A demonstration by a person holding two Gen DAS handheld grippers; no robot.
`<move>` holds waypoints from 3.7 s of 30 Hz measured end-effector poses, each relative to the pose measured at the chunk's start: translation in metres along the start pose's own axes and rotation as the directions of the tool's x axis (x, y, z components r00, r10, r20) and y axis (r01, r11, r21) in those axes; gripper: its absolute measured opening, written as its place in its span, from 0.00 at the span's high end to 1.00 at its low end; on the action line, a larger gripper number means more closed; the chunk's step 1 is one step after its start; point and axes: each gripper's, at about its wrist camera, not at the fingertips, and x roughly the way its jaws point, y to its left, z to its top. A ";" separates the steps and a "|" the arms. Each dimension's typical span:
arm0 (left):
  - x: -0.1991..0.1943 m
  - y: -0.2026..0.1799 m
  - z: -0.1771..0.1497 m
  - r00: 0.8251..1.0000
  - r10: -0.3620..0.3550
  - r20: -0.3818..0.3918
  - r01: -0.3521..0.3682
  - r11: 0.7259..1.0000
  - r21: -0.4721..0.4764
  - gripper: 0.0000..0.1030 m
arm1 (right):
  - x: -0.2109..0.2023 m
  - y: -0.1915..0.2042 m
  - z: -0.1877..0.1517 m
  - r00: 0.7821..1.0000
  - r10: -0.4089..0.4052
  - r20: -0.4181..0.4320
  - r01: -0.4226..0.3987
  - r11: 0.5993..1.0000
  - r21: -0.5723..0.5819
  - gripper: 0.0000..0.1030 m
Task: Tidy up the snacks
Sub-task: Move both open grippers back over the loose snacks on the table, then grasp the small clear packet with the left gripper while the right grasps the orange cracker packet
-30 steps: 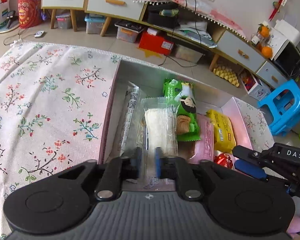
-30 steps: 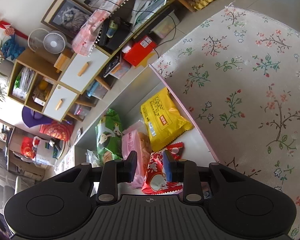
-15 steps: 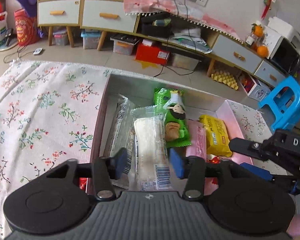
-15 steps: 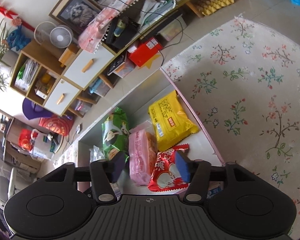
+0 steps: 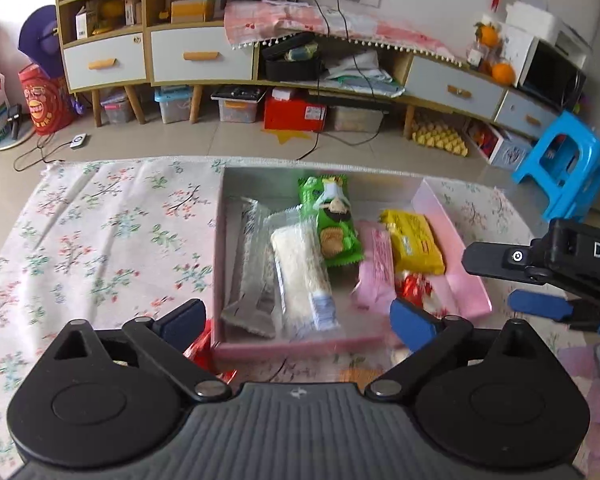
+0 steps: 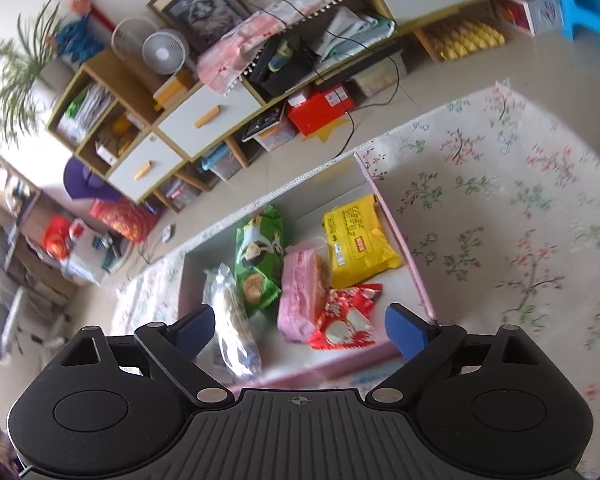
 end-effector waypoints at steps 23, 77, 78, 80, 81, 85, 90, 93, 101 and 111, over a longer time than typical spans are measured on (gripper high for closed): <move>-0.034 0.003 -0.068 0.998 -0.065 -0.019 0.066 0.996 0.060 0.01 | -0.039 -0.003 -0.049 0.994 -0.084 0.066 0.103 0.922 -0.374 0.06; -0.037 0.042 -0.138 0.997 -0.001 -0.082 0.020 0.974 0.224 0.71 | 0.009 -0.010 -0.140 0.995 -0.009 -0.100 -0.067 0.683 -0.728 0.03; -0.037 0.044 -0.138 0.997 0.001 -0.081 0.017 0.976 0.217 0.71 | 0.009 -0.009 -0.142 0.994 -0.005 -0.107 -0.076 0.674 -0.735 0.03; -0.039 0.049 -0.137 0.997 -0.006 -0.083 0.023 0.978 0.205 0.71 | 0.007 -0.005 -0.145 0.991 0.008 -0.131 -0.104 0.659 -0.745 0.04; -0.039 0.050 -0.137 0.997 -0.008 -0.082 0.025 0.979 0.204 0.69 | 0.005 -0.002 -0.148 0.989 0.016 -0.146 -0.120 0.655 -0.746 0.05; -0.040 0.054 -0.138 0.997 -0.008 -0.081 0.023 0.981 0.193 0.64 | -0.003 0.005 -0.157 0.974 0.059 -0.221 -0.208 0.629 -0.749 0.07; -0.037 0.059 -0.135 0.996 -0.004 -0.087 0.018 0.986 0.163 0.49 | -0.004 0.009 -0.163 0.982 0.035 -0.188 -0.171 0.601 -0.781 0.08; -0.034 0.062 -0.135 0.996 0.005 -0.087 0.009 0.987 0.158 0.38 | 0.002 0.005 -0.156 0.988 0.007 -0.157 -0.126 0.632 -0.764 0.08; -0.034 0.064 -0.132 0.995 0.009 -0.104 0.006 0.990 0.144 0.41 | 0.007 0.004 -0.143 0.993 -0.026 -0.116 -0.069 0.671 -0.739 0.21; -0.036 0.057 -0.131 0.994 -0.013 -0.108 0.033 0.982 0.185 0.72 | 0.011 0.019 -0.147 0.991 -0.008 -0.133 -0.096 0.654 -0.751 0.50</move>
